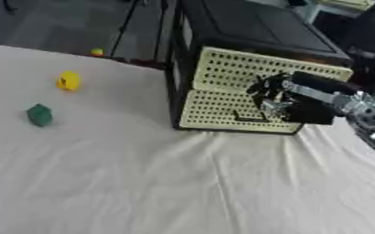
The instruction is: Pick up objects from table and place into drawer.
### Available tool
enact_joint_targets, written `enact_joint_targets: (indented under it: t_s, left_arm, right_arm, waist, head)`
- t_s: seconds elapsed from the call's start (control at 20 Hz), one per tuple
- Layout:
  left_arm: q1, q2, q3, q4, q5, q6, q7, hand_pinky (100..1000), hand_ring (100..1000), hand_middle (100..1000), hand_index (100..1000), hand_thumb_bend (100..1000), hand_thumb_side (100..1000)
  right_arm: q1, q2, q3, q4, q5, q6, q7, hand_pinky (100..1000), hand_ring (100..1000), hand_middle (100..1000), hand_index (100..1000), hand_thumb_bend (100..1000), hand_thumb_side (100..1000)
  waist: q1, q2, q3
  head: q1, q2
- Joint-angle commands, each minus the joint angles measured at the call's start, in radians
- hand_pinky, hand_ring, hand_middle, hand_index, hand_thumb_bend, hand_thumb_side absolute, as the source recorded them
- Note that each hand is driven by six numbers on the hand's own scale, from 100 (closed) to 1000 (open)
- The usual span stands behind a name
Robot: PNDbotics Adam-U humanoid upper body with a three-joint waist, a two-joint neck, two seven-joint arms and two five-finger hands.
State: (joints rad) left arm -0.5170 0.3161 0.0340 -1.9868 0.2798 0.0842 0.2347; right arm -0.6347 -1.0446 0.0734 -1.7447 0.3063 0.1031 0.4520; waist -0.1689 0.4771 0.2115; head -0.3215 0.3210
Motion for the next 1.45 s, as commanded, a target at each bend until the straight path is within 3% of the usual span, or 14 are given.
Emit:
enact_joint_targets:
  t_s: [0.05, 0.35, 0.55, 0.7, 1.0, 1.1, 1.2, 1.3, 1.45]
  left_arm:
    - [-0.013, 0.004, -0.002, -0.013, -0.007, -0.001, -0.007, 297, 497, 761, 796, 100, 974]
    - [-0.011, 0.003, -0.002, -0.013, -0.006, 0.002, -0.008, 299, 497, 762, 796, 100, 975]
    - [-0.001, 0.003, 0.003, -0.013, -0.005, 0.000, -0.005, 300, 497, 761, 796, 100, 973]
    - [0.008, 0.004, 0.011, -0.013, -0.004, -0.003, 0.005, 302, 497, 759, 796, 100, 971]
    - [0.020, 0.002, 0.020, -0.013, 0.004, -0.010, 0.016, 305, 498, 758, 796, 100, 968]
    - [0.024, 0.003, 0.024, -0.013, 0.003, -0.014, 0.019, 306, 499, 758, 796, 100, 965]
    - [0.028, 0.003, 0.028, -0.013, -0.001, -0.021, 0.024, 307, 499, 758, 796, 100, 962]
    - [0.031, 0.003, 0.033, -0.013, -0.009, -0.030, 0.030, 307, 499, 758, 797, 100, 958]
    - [0.033, 0.001, 0.040, -0.013, -0.044, -0.053, 0.043, 309, 500, 757, 798, 100, 949]
  right_arm:
    - [-0.016, -0.042, -0.020, 0.007, -0.011, 0.000, -0.015, 544, 775, 805, 892, 100, 1000]
    - [-0.008, -0.039, -0.018, 0.014, -0.035, -0.013, -0.016, 546, 776, 818, 896, 100, 1000]
    - [0.061, -0.056, -0.022, -0.077, -0.113, -0.038, 0.046, 435, 665, 711, 865, 100, 1000]
    - [0.146, -0.075, -0.073, -0.220, -0.174, -0.036, 0.084, 340, 555, 599, 807, 100, 1000]
    - [0.222, -0.063, -0.170, -0.255, -0.251, -0.138, 0.012, 283, 497, 551, 776, 100, 1000]
    - [0.232, -0.037, -0.210, -0.255, -0.311, -0.176, -0.071, 280, 492, 539, 782, 100, 1000]
    - [0.234, -0.009, -0.258, -0.255, -0.381, -0.211, -0.220, 310, 513, 562, 795, 100, 1000]
    - [0.231, 0.024, -0.284, -0.255, -0.484, -0.291, -0.417, 341, 540, 593, 810, 100, 1000]
    - [0.217, 0.073, -0.308, -0.255, -0.596, -0.452, -0.703, 421, 604, 651, 822, 100, 1000]
  waist:
    - [0.004, -0.019, 0.002]
    - [0.004, -0.023, -0.001]
    - [0.016, -0.041, -0.015]
    - [0.028, -0.056, -0.033]
    - [0.056, -0.088, -0.058]
    - [0.066, -0.098, -0.066]
    - [0.078, -0.107, -0.073]
    - [0.089, -0.116, -0.079]
    - [0.107, -0.127, -0.090]
  head:
    - [-0.010, -0.022]
    - [-0.011, -0.022]
    - [0.005, -0.009]
    - [0.030, 0.003]
    - [0.070, 0.031]
    - [0.085, 0.041]
    - [0.104, 0.047]
    - [0.121, 0.052]
    - [0.141, 0.060]
